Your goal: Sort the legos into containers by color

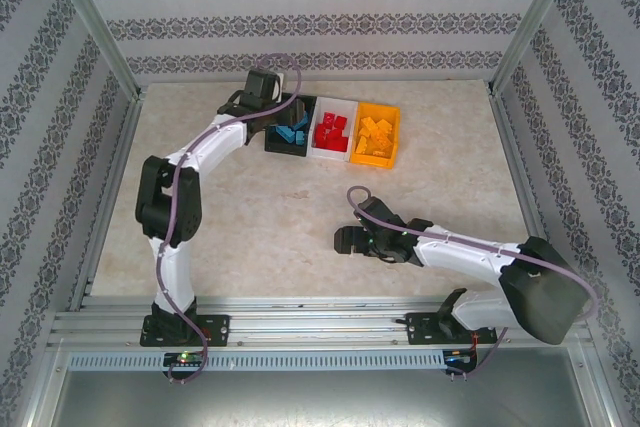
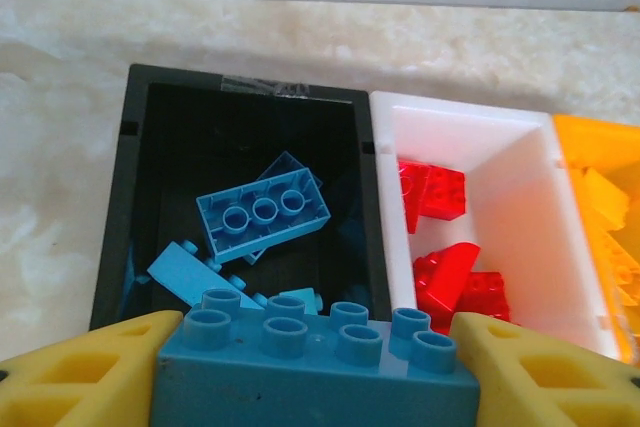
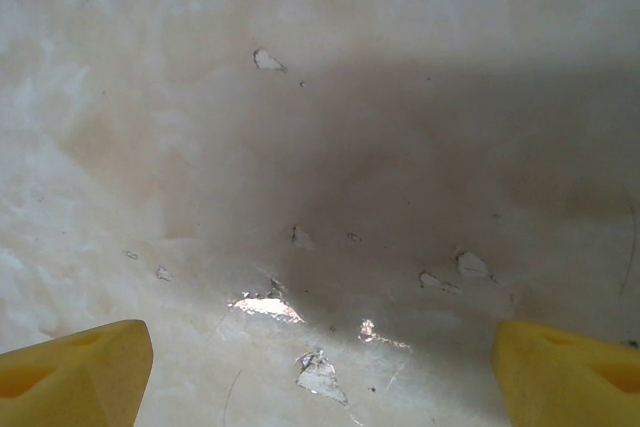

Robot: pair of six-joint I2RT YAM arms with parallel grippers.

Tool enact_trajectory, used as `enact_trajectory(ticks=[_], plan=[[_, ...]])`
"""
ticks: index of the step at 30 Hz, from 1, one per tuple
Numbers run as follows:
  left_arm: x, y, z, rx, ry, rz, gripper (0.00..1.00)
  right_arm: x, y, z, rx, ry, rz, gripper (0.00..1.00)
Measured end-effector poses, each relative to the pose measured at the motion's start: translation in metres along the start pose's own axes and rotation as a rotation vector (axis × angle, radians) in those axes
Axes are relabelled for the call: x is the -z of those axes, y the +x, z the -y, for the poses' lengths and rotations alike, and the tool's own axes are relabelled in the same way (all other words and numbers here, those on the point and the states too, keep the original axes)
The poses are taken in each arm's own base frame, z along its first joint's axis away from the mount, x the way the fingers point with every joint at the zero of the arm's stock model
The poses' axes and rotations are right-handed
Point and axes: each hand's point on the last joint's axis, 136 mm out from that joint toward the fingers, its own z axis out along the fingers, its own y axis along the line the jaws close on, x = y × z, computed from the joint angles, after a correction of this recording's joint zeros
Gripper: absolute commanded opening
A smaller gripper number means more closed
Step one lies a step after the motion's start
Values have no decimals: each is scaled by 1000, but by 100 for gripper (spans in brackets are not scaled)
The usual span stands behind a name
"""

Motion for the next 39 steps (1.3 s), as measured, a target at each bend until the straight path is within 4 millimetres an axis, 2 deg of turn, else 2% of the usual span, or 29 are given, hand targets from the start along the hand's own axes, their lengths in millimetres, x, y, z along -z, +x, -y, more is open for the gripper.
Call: enact_trajectory(ticks=[6,11,13,16,18,26,29,34,39], plan=[[-44,8,-8,10,-16,-32,62,-4,-2,-2,4,-5,5,89],[-67,14,-12,20,-27,-63,62,-10,-1,0,21,20,-17,89],[-72,16,-14,25,-33,-71,65,-12,-1,1,24,30,-25,89],[-75,19,-15,36,-40,-94,77,-13,-1,1,26,38,-33,89],[-76,17,-14,44,-33,-98,99,-13,-1,1,26,43,-38,89],[-75,22,-14,51,-38,-117,100,-12,-1,1,25,42,-40,89],[-71,32,-16,52,-44,-139,100,-11,-1,0,24,38,-39,89],[-53,41,-19,54,-55,-158,100,-10,-1,-2,23,30,-38,89],[-21,30,-16,53,-53,-122,100,-10,1,-9,40,9,-35,89]])
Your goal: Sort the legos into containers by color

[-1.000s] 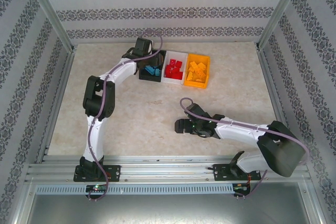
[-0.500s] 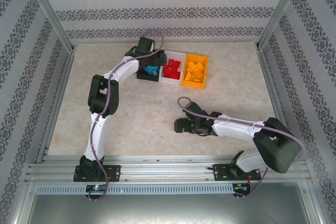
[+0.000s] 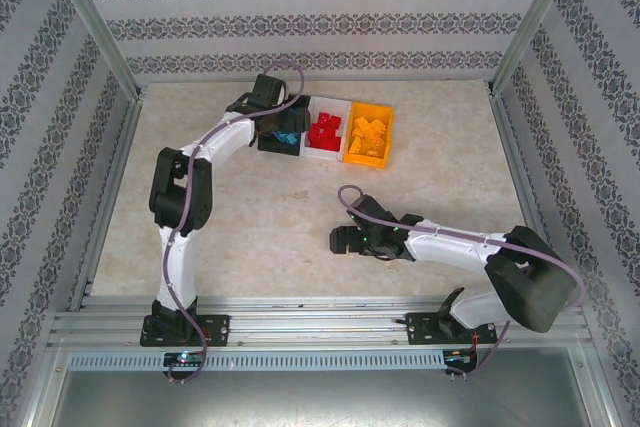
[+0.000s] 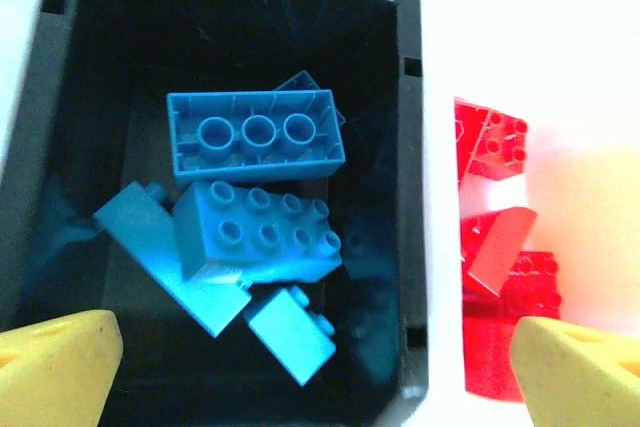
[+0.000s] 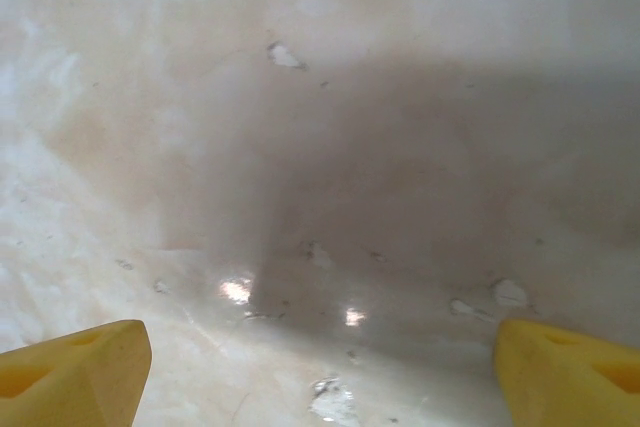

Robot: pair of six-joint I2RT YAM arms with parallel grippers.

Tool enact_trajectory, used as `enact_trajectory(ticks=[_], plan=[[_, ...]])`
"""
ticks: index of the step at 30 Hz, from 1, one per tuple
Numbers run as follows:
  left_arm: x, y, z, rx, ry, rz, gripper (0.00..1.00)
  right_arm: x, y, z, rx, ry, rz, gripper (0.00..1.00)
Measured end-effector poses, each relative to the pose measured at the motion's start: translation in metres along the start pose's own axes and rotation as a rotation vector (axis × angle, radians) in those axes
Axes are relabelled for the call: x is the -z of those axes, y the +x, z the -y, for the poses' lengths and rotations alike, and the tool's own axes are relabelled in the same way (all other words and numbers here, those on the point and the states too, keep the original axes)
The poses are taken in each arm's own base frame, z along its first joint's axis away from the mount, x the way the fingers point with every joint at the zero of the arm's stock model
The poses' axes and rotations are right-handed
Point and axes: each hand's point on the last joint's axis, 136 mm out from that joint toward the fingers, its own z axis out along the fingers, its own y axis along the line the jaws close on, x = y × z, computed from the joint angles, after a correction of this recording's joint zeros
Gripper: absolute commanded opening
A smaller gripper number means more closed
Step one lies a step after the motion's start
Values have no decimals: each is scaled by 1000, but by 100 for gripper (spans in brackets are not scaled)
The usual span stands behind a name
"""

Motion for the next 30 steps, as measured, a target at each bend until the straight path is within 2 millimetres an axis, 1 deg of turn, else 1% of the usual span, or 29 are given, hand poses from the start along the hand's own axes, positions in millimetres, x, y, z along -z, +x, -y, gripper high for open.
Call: enact_trajectory(ticks=[4,8,12,14,17,20,23,24,26,28,29,30], plan=[[39,-6,3,-1,15,54,100,0,2,-7,17,-16,-1,89],[83,0,3,9,32,104,100,2,2,-15,33,-31,1,89],[127,18,0,40,52,150,100,5,-2,-25,45,-51,13,89],[142,30,-1,57,66,159,100,7,-4,-28,45,-57,20,89],[160,52,-3,86,92,152,100,11,-9,-31,50,-61,36,89],[171,75,-5,117,118,130,100,20,-19,-35,71,-50,62,89],[178,102,-11,148,126,99,100,39,-40,-42,109,-28,117,89],[181,111,-13,156,124,91,100,48,-50,-44,118,-24,144,90],[188,121,-16,162,120,84,100,70,-74,-47,129,-18,212,90],[198,122,-18,160,118,103,100,99,-106,-36,110,3,296,91],[203,120,-18,158,115,118,100,112,-122,-26,92,20,338,91],[209,117,-19,155,111,139,100,128,-142,-9,65,50,394,92]])
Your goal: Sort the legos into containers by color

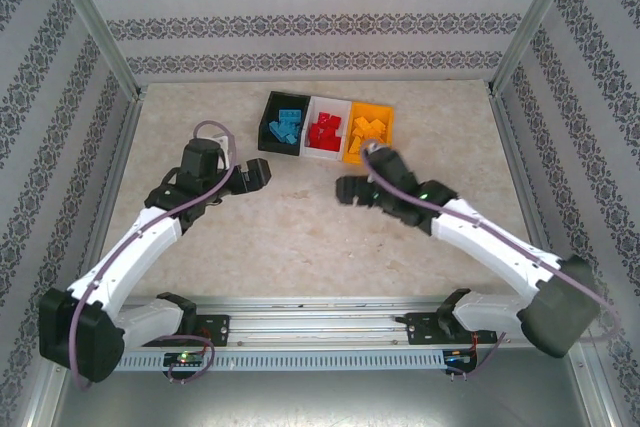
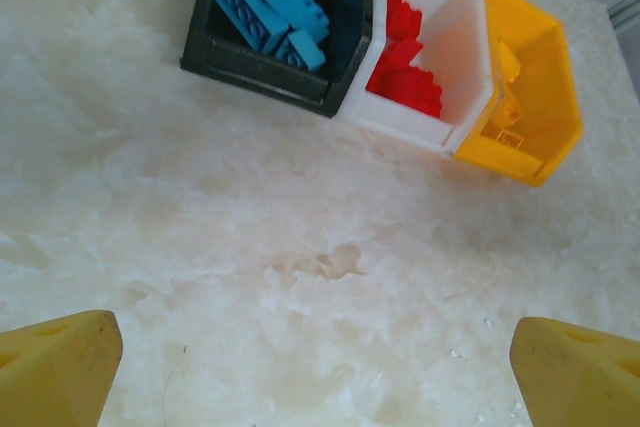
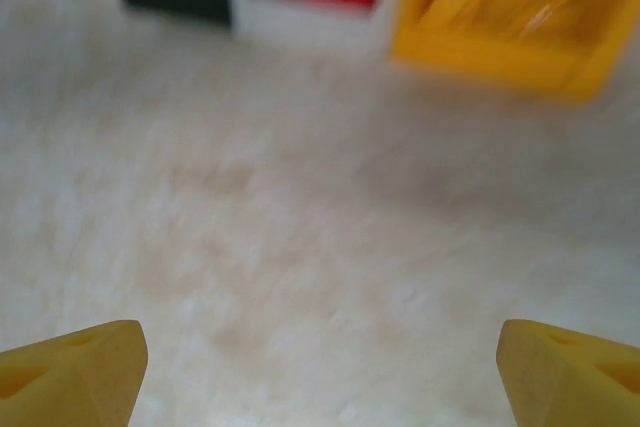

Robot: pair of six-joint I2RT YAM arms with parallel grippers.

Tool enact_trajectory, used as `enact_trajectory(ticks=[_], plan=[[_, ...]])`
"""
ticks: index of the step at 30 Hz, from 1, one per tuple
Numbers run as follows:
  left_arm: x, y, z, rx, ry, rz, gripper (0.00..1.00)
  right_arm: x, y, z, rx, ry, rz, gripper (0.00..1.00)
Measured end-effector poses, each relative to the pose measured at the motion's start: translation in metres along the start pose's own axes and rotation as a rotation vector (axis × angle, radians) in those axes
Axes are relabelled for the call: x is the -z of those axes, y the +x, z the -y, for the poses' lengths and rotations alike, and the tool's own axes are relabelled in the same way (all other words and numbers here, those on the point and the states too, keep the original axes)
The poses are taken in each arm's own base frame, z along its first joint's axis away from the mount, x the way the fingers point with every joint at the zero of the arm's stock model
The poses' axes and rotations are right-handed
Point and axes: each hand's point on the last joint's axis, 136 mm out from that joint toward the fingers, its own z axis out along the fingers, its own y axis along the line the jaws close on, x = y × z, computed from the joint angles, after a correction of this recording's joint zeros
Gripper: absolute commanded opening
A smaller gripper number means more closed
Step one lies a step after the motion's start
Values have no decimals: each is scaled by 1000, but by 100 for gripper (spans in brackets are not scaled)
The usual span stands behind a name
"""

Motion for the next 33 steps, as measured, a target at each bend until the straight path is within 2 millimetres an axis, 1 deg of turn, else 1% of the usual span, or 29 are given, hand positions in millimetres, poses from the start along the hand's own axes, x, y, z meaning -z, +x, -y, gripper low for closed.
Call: enact_trajectory(ticks=[1,2,3,4,5,7,8,10,11,13,15,17,19,22,23,25,27,30,33], plan=[[6,-4,0,-6,-4,22,100,6,-19,20,-20,39,46,92],[10,-7,0,-11,-10,42,100,12,-32,39,-35,76,83,93],[15,-11,-2,-19,-18,67,100,18,-43,59,-48,116,113,93],[20,-13,-4,-29,-29,88,100,24,-53,84,-68,169,143,94],[23,-15,-7,-36,-42,104,100,30,-59,101,-79,207,164,94],[26,-14,-15,-54,-74,125,100,40,-71,130,-85,265,209,94],[25,-13,-19,-60,-88,127,100,44,-75,137,-80,279,231,94],[22,-11,-29,-72,-126,142,100,46,-81,146,-36,294,284,94],[19,-11,-33,-75,-136,154,100,43,-81,147,-12,295,301,96],[11,-9,-44,-83,-155,193,100,30,-78,152,46,300,323,97],[4,-7,-56,-80,-180,220,100,8,-70,165,72,316,296,98],[-3,-8,-70,-72,-220,221,100,-17,-62,183,67,341,254,98],[-10,-17,-81,-67,-254,229,100,-41,-52,204,58,367,217,98],[-16,-33,-96,-79,-295,248,100,-68,-34,224,49,388,167,98],[-18,-38,-101,-84,-310,257,100,-75,-29,226,49,387,158,98],[-24,-46,-119,-96,-354,262,100,-85,-24,229,51,381,157,98],[-33,-48,-139,-115,-401,249,100,-90,-23,230,54,375,165,98],[-50,-42,-165,-161,-454,219,100,-92,-29,229,59,367,193,98],[-67,-28,-180,-210,-470,187,100,-91,-34,228,63,364,212,98]])
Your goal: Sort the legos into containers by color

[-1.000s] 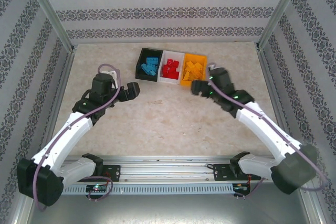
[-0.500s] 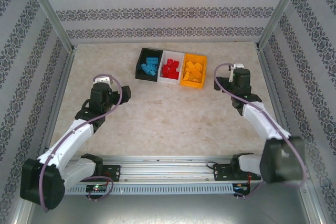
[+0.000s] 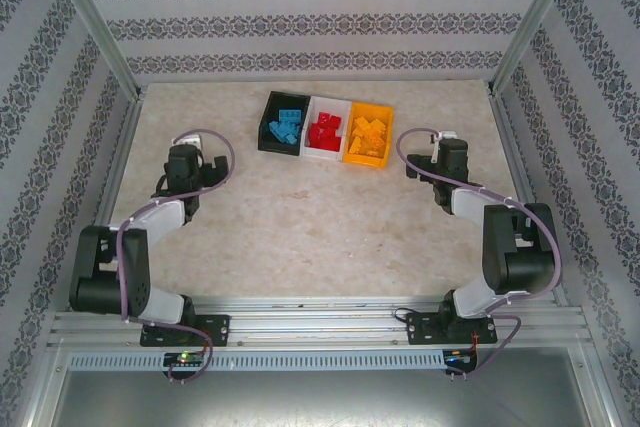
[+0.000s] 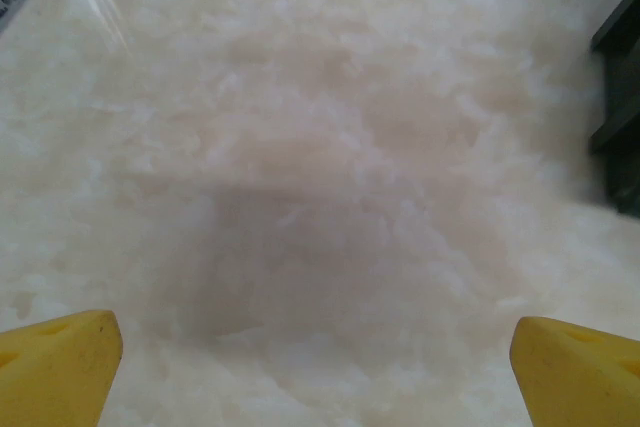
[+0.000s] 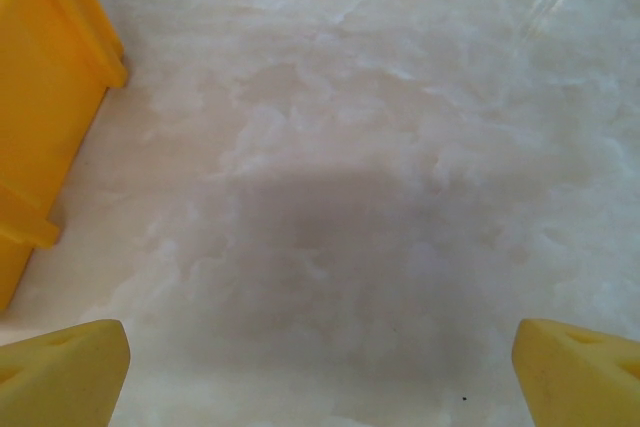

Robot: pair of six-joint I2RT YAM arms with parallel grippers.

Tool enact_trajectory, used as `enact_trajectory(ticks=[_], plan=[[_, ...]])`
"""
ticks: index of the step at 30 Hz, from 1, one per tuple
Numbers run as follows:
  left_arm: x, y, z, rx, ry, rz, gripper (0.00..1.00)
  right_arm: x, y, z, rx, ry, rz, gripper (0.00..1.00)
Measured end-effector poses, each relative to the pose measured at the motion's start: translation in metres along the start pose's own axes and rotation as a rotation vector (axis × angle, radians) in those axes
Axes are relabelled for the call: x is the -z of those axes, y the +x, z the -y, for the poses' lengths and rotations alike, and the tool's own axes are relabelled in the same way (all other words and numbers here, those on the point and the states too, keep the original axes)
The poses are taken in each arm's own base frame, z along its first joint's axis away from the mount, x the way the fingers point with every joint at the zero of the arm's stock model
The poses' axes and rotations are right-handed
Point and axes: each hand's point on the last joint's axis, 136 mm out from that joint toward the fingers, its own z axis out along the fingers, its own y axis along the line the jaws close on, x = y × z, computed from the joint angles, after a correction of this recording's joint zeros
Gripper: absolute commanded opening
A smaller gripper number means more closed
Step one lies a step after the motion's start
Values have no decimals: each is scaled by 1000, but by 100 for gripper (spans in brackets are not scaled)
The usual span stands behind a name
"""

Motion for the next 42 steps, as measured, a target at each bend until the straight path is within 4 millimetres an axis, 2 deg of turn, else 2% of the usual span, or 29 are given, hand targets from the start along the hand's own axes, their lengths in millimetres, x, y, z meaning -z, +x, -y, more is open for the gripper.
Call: enact_trajectory(ticks=[3,7,14,21,26,36,42], plan=[[-13,13,0,-31,-1,-11,100,0,-3,-1,-1,-4,13,98],[-18,27,0,-46,4,4,100,0,-4,-1,-1,-8,16,98],[-15,25,4,-45,40,86,100,0,-8,-2,-2,-13,32,98],[-6,45,-1,-40,31,141,100,3,-4,-2,-3,-17,61,98],[-4,32,0,-31,35,200,100,10,5,-1,-3,-18,86,98],[-2,24,0,-27,35,232,100,29,18,1,-11,-23,213,98],[-2,23,0,-26,35,235,100,30,12,-7,17,-35,271,98]])
